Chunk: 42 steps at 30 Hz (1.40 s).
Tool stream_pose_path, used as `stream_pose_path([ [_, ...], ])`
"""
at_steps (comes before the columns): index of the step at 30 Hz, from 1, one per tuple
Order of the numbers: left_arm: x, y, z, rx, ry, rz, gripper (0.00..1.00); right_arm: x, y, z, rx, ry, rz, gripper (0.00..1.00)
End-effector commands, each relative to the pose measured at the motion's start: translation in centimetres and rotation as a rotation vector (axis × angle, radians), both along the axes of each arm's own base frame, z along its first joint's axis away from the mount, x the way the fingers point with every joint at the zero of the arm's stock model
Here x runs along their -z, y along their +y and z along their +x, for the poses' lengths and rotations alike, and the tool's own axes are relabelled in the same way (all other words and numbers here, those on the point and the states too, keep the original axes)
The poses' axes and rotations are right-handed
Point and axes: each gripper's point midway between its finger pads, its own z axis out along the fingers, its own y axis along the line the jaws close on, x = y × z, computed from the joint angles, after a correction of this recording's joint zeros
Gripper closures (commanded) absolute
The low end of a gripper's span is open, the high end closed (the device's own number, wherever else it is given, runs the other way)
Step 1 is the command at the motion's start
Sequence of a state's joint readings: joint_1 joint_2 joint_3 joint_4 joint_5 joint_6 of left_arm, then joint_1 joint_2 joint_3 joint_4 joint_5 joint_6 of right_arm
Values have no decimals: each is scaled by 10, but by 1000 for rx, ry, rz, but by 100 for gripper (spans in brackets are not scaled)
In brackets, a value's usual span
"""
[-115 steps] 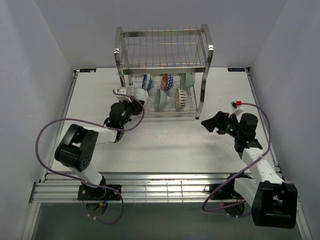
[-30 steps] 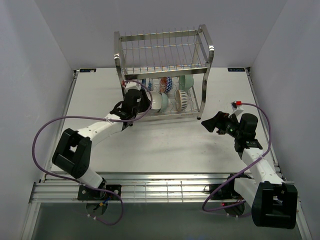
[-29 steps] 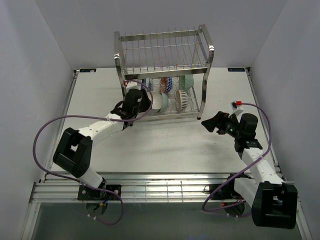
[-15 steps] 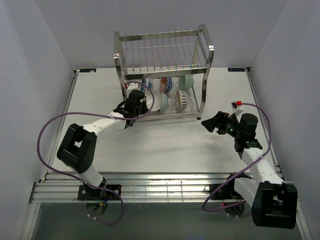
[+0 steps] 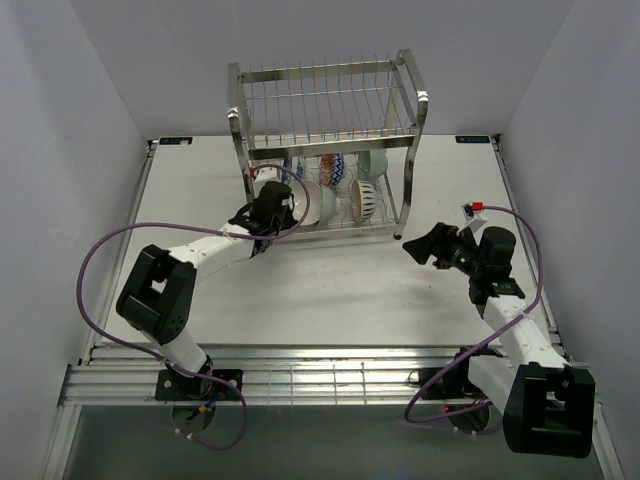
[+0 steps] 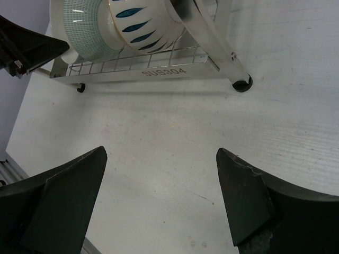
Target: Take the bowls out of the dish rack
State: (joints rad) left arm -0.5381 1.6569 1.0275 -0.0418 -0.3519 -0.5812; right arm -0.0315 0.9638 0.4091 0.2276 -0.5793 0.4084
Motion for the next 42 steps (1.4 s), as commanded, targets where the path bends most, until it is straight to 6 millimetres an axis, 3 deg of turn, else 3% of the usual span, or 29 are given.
stream_pose_path([
  [1, -10, 2, -10, -15, 17, -54, 100, 4, 0, -1, -4, 4, -2, 10],
  [11, -42, 12, -14, -69, -9, -69, 100, 4, -1, -1, 0, -1, -9, 10],
  [28, -30, 27, -16, -161, 40, -13, 100, 7, 0, -1, -6, 16, -5, 10],
  [35, -38, 29, -21, -204, -53, -138, 100, 6, 1, -2, -13, 18, 2, 10],
  [39, -20, 33, -30, -221, -54, -171, 100, 7, 2, -2, -15, 19, 4, 10],
  [42, -22, 30, -28, -218, -58, -190, 100, 7, 2, -2, -15, 19, 4, 10],
])
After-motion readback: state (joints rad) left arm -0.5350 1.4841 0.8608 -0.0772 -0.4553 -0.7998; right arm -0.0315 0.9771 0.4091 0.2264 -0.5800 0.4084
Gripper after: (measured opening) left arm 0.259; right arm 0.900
